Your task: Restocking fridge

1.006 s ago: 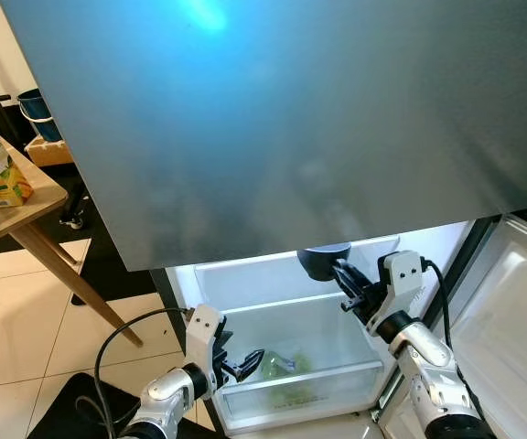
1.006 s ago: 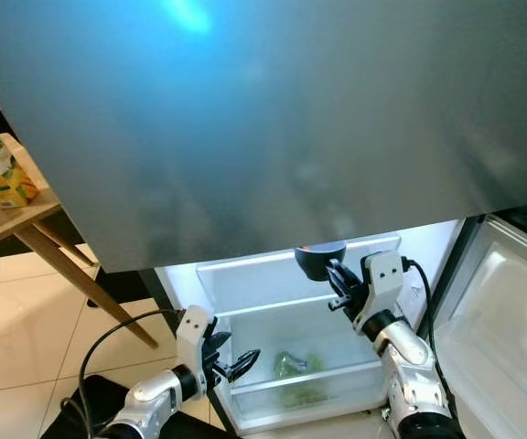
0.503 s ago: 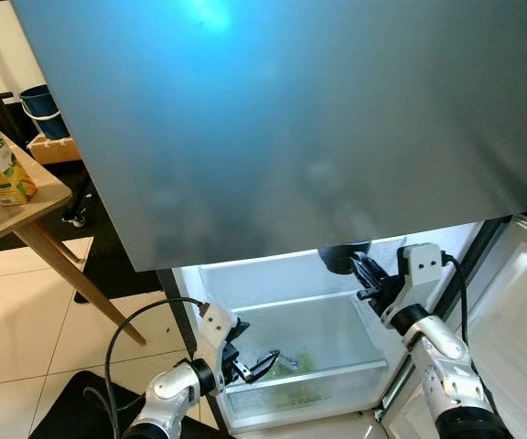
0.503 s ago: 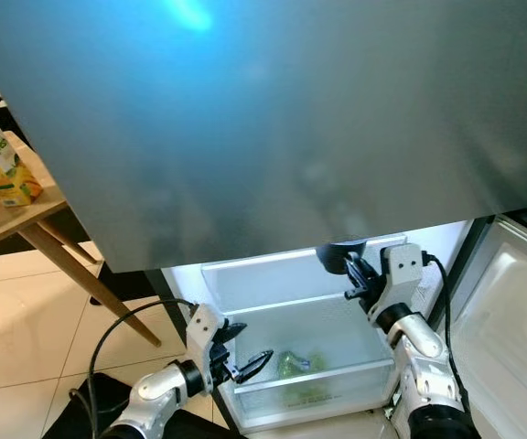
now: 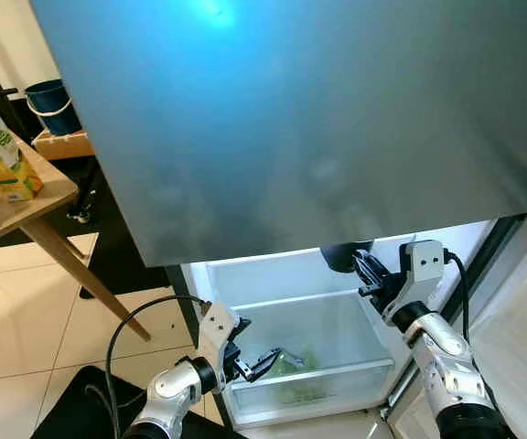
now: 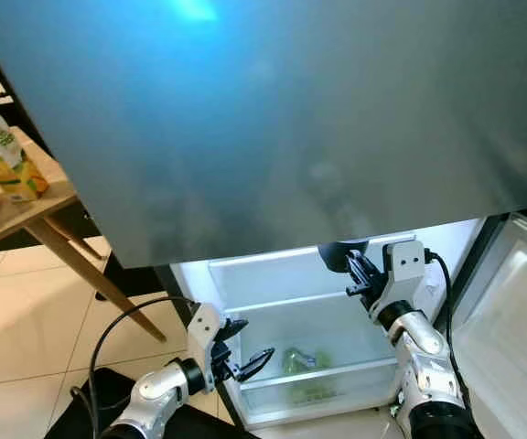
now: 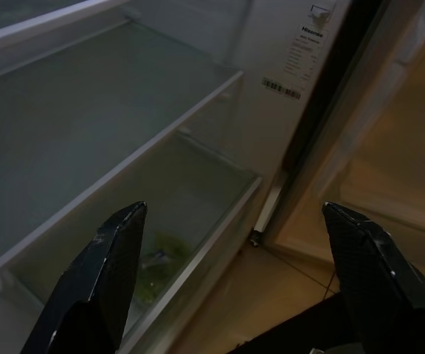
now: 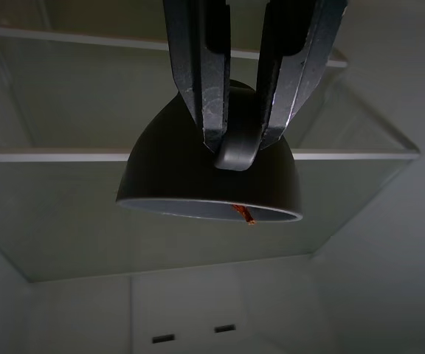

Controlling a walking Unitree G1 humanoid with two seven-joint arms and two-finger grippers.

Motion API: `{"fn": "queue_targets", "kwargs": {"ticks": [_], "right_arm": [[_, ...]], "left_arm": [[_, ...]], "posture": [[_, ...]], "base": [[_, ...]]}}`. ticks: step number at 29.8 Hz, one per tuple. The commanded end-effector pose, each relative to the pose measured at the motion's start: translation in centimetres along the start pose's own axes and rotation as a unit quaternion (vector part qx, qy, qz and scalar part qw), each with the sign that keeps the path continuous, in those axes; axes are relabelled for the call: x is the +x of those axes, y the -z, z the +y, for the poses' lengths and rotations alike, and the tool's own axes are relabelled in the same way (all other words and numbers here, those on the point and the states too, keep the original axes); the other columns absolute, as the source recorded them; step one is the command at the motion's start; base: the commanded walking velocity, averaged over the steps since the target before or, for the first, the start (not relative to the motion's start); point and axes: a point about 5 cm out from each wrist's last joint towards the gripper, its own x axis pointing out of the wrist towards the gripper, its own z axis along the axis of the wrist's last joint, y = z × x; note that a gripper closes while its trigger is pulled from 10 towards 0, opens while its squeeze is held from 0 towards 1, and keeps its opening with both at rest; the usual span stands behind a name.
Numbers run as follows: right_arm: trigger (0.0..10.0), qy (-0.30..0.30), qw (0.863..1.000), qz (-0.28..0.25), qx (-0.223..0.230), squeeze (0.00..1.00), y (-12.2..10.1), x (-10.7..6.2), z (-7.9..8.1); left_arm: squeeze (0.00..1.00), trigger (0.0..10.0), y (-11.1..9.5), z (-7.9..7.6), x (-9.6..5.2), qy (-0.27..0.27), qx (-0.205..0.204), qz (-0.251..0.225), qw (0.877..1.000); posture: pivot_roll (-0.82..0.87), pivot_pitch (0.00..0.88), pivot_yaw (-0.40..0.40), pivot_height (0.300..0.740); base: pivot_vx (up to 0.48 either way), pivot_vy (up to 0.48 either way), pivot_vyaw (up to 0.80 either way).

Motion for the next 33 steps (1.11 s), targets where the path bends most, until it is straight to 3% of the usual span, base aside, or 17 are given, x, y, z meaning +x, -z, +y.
{"fn": "queue_targets", "kwargs": {"ticks": [1,6,22,27,33], "right_arm": [[10.0,-0.002,1.0,-0.015,0.003,0.0,-0.7,0.3,0.1],[10.0,0.002,0.999,-0.047,0.011,0.0,-1.6,0.1,-0.3],[10.0,0.025,0.998,-0.058,-0.011,0.0,-2.8,-0.1,-1.4],[10.0,0.017,0.995,-0.094,-0.011,0.0,-4.2,-0.4,-1.4],[10.0,0.025,0.996,-0.084,-0.025,0.0,-4.4,-0.2,-1.6]], "left_arm": [[0.0,10.0,0.1,-0.2,-0.1,-0.001,0.002,-0.001,1.0],[0.0,10.0,0.0,-0.2,0.2,0.002,0.004,-0.001,1.0],[0.0,10.0,-0.2,-0.6,0.6,0.013,0.007,-0.005,1.0],[0.0,10.0,-0.8,-0.6,1.1,0.018,0.011,-0.017,1.0],[0.0,10.0,-1.2,-0.7,1.4,0.021,0.013,-0.024,0.999]], "posture": [[-0.14,0.026,0.077,0.646],[-0.14,0.022,0.081,0.636],[-0.14,0.027,0.09,0.611],[-0.14,0.03,0.09,0.606],[-0.14,0.03,0.09,0.601]], "base": [[0.0,0.0,0.0],[0.0,0.0,0.0],[0.0,0.0,0.0],[0.0,0.0,0.0],[0.0,0.0,0.0]]}}
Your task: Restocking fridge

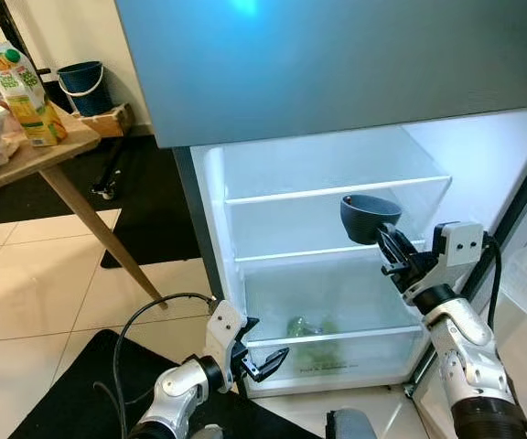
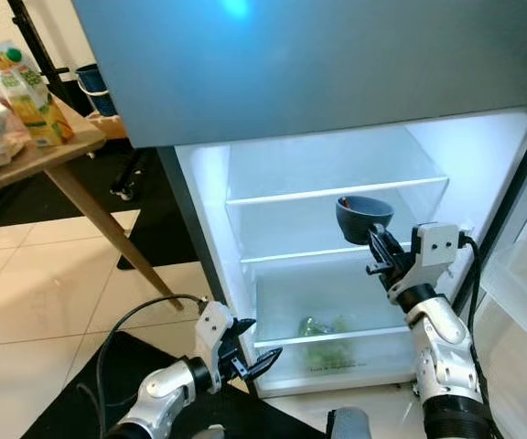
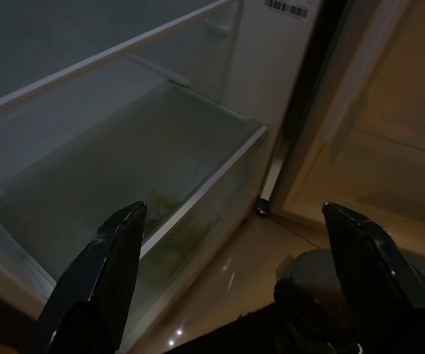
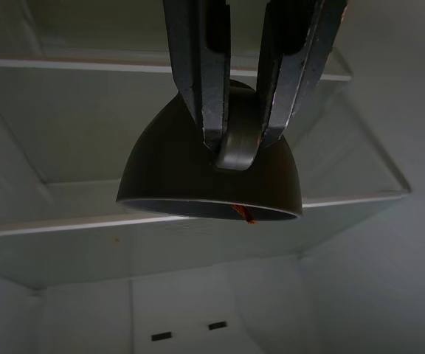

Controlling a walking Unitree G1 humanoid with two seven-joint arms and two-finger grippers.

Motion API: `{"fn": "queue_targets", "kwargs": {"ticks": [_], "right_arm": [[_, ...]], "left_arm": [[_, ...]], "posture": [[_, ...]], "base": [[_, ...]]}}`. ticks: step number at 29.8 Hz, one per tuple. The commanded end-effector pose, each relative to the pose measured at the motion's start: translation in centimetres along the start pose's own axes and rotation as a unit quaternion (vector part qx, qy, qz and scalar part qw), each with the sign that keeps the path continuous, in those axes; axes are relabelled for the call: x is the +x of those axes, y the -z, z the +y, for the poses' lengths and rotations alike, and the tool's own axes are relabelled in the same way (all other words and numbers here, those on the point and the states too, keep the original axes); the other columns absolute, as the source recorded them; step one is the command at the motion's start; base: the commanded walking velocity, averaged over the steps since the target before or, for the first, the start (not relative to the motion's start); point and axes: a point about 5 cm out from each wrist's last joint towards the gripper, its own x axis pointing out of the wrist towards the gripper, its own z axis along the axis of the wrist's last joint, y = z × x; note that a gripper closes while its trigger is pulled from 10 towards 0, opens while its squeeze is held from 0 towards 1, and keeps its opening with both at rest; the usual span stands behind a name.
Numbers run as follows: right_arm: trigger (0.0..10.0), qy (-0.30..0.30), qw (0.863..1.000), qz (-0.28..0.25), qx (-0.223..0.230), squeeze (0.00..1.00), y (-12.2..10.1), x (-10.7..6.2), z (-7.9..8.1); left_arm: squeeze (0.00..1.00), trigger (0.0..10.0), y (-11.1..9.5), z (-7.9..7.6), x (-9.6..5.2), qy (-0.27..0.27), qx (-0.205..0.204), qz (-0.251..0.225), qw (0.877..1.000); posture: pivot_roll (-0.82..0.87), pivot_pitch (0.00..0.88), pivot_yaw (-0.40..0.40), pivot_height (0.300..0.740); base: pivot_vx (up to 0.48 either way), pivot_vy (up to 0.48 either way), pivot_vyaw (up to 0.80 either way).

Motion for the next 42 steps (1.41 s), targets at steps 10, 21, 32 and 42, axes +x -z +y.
{"fn": "queue_targets", "kwargs": {"ticks": [10,21,32,42], "right_arm": [[10.0,-0.006,1.0,-0.017,-0.011,0.0,-1.2,0.6,0.2],[10.0,-0.041,0.995,-0.086,-0.016,0.0,-4.3,-0.1,-0.3],[10.0,-0.07,0.988,-0.126,-0.047,0.0,-7.5,-0.8,-0.9],[10.0,-0.033,0.992,-0.093,-0.081,0.0,-6.7,2.7,-0.7]], "left_arm": [[0.0,10.0,-0.9,-0.3,0.8,0.012,0.011,-0.02,1.0],[0.0,10.0,-2.1,-0.1,1.4,0.016,0.019,-0.046,0.999],[0.0,10.0,-3.9,-0.2,2.3,0.027,0.03,-0.084,0.996],[0.0,10.0,-6.2,0.4,2.7,0.016,0.036,-0.139,0.989]], "posture": [[-0.15,0.032,0.087,0.566],[-0.15,0.036,0.088,0.566],[-0.15,0.039,0.092,0.566],[-0.12,0.045,0.084,0.566]], "base": [[0.0,0.0,0.0],[0.0,0.0,0.0],[0.0,0.0,0.0],[0.0,0.0,0.0]]}}
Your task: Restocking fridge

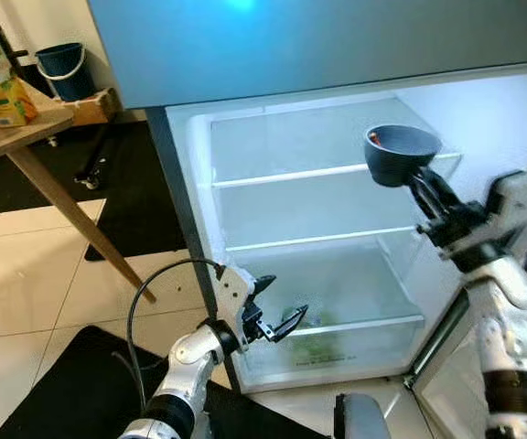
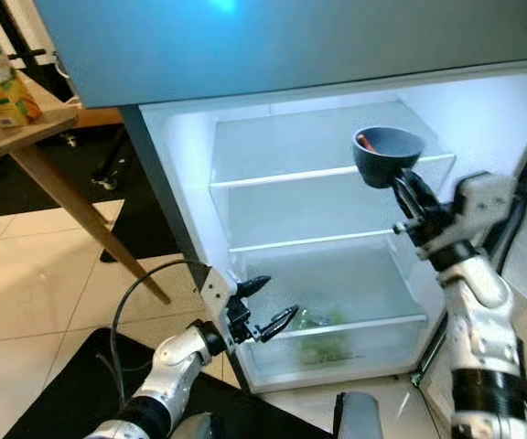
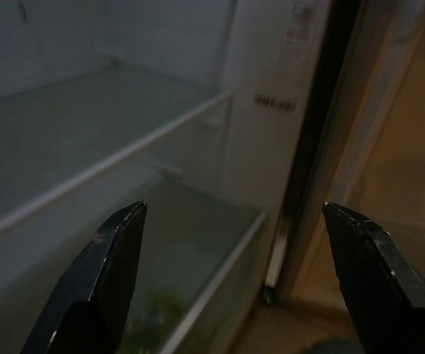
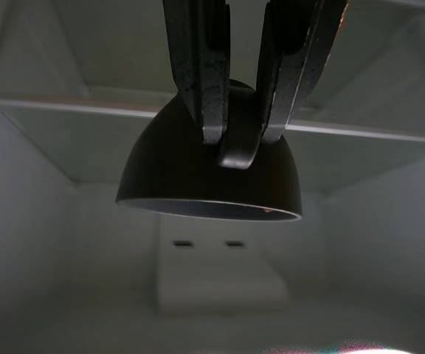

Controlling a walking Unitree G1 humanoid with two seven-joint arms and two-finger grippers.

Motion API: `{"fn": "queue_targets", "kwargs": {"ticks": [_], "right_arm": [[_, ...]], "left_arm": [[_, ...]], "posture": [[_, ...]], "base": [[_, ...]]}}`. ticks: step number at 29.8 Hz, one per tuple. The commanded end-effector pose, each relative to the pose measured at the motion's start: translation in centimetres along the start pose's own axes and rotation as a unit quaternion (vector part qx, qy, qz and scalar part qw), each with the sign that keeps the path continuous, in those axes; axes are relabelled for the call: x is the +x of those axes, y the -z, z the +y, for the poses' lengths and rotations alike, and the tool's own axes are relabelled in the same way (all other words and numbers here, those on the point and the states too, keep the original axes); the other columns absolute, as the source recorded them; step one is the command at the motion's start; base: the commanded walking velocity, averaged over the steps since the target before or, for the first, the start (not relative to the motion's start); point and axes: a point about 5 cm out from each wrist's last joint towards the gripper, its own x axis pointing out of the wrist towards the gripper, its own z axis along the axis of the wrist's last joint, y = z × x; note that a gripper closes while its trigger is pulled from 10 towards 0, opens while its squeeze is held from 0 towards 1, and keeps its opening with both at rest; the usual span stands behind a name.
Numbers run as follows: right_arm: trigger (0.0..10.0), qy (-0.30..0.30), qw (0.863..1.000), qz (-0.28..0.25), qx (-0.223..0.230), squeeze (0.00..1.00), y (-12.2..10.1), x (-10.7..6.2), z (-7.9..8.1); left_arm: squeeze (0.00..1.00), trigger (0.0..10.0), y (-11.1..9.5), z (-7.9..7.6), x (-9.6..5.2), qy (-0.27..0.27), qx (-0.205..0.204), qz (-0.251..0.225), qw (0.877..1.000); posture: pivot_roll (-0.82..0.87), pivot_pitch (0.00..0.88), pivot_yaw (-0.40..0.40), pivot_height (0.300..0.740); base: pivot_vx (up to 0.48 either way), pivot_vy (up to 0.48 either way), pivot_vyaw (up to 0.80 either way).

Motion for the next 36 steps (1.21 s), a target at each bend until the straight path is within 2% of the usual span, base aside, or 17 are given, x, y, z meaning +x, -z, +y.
{"fn": "queue_targets", "kwargs": {"ticks": [1,3,8,9,15,21,26,36], "right_arm": [[10.0,-0.006,1.0,0.013,-0.003,0.0,0.8,0.4,0.5],[10.0,-0.002,1.0,0.024,-0.006,0.0,1.2,1.8,0.8],[10.0,-0.001,1.0,0.024,-0.007,0.0,1.2,3.1,1.3],[10.0,-0.005,1.0,0.019,-0.008,0.0,1.2,3.8,1.7],[10.0,-0.004,1.0,0.0,-0.011,0.0,0.5,5.0,1.7],[10.0,0.01,1.0,-0.001,-0.021,0.0,0.2,5.5,1.0],[10.0,0.052,0.997,0.026,-0.042,0.0,0.6,6.1,-0.2],[10.0,0.073,0.996,0.042,-0.026,0.0,0.9,6.9,-0.5]], "left_arm": [[0.0,10.0,-0.1,0.1,-0.1,-0.005,-0.007,-0.005,1.0],[0.0,10.0,-0.2,0.1,-0.2,-0.006,-0.005,-0.009,1.0],[0.0,10.0,-0.4,-0.1,-0.6,-0.007,-0.005,-0.015,1.0],[0.0,10.0,-0.4,-0.3,-0.8,-0.006,-0.005,-0.017,1.0],[0.0,10.0,-0.7,-0.3,-1.1,-0.008,-0.003,-0.018,1.0],[0.0,10.0,-0.9,-0.2,-1.2,-0.01,-0.002,-0.018,1.0],[0.0,10.0,-1.2,-0.4,-1.0,-0.008,-0.003,-0.022,1.0],[0.0,10.0,-1.7,-1.0,-1.8,-0.011,-0.001,-0.027,1.0]], "posture": [[-0.12,0.048,0.083,0.566],[-0.11,0.064,0.081,0.566],[-0.07,0.088,0.085,0.566],[-0.06,0.084,0.085,0.566],[-0.05,0.081,0.088,0.566],[-0.05,0.082,0.09,0.566],[-0.04,0.097,0.092,0.566],[0.02,0.14,0.087,0.566]], "base": [[0.0,0.0,0.0],[0.0,0.0,0.0],[0.0,0.0,0.0],[0.0,0.0,0.0],[0.0,0.0,0.0],[0.0,0.0,0.0],[0.0,0.0,0.0],[0.0,0.0,0.0]]}}
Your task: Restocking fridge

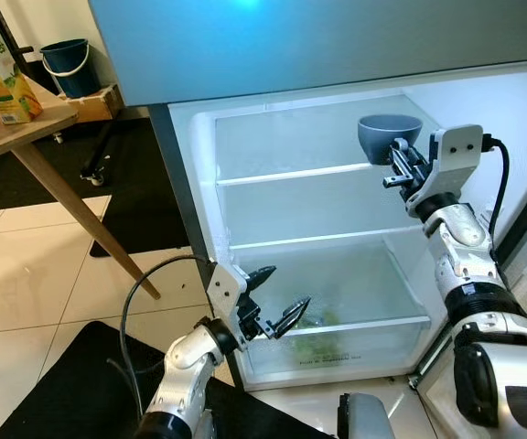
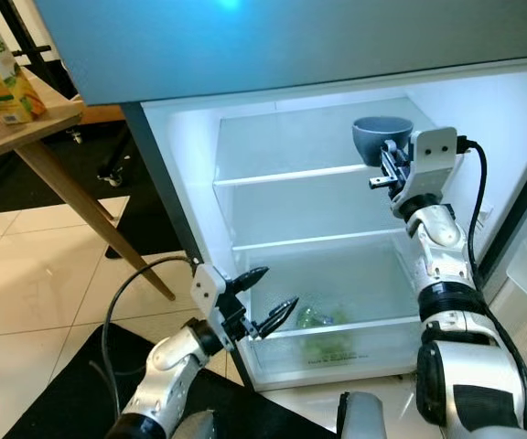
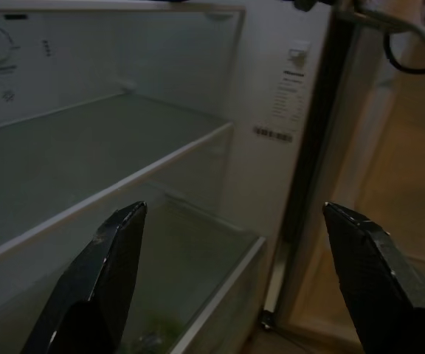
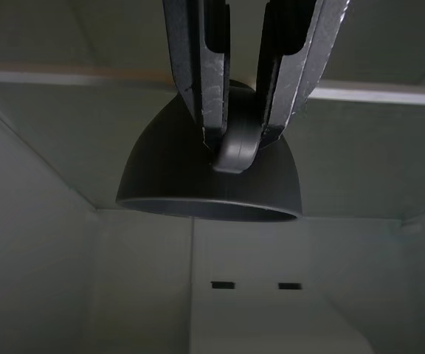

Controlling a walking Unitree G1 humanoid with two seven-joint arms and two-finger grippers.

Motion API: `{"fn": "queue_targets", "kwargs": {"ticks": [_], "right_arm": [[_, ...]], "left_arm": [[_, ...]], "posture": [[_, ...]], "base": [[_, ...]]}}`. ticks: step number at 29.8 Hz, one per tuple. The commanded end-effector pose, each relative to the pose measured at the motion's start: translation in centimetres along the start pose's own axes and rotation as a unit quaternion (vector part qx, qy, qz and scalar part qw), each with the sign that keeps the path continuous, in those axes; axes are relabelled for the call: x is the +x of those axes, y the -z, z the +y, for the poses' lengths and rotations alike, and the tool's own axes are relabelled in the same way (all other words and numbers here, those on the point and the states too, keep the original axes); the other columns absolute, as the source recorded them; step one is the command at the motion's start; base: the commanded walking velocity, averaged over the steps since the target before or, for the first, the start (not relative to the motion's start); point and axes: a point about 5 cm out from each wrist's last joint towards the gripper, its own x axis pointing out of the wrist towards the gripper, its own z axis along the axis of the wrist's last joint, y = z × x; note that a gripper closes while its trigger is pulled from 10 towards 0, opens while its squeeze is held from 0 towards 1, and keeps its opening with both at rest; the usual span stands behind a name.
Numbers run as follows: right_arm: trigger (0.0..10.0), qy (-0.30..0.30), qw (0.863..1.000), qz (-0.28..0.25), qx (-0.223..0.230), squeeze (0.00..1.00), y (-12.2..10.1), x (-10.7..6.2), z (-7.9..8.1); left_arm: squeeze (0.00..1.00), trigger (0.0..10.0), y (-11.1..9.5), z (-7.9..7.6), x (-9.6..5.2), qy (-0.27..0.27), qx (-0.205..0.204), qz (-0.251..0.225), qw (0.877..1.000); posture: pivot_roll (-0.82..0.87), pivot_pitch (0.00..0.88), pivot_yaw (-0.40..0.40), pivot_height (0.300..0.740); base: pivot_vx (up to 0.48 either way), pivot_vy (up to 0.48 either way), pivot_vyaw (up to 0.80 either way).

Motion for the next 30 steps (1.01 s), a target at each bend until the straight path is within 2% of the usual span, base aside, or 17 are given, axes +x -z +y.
{"fn": "queue_targets", "kwargs": {"ticks": [1,11,30], "right_arm": [[10.0,0.0,1.0,-0.002,0.001,0.0,-0.1,0.2,0.2],[10.0,0.017,1.0,0.014,-0.009,0.0,-0.1,0.8,-0.2],[10.0,0.066,0.997,0.023,-0.037,0.0,-1.0,0.8,-2.5]], "left_arm": [[0.0,10.0,-0.1,0.1,-0.6,-0.005,0.002,0.006,1.0],[0.0,10.0,-1.3,-0.2,-1.0,-0.014,0.006,-0.004,1.0],[0.0,10.0,-3.3,-0.9,-1.0,-0.013,0.006,-0.014,1.0]], "posture": [[0.02,0.14,0.087,0.566],[0.05,0.182,0.09,0.566],[0.09,0.214,0.103,0.566]], "base": [[0.0,0.0,0.0],[0.0,0.0,0.0],[0.0,0.0,0.0]]}}
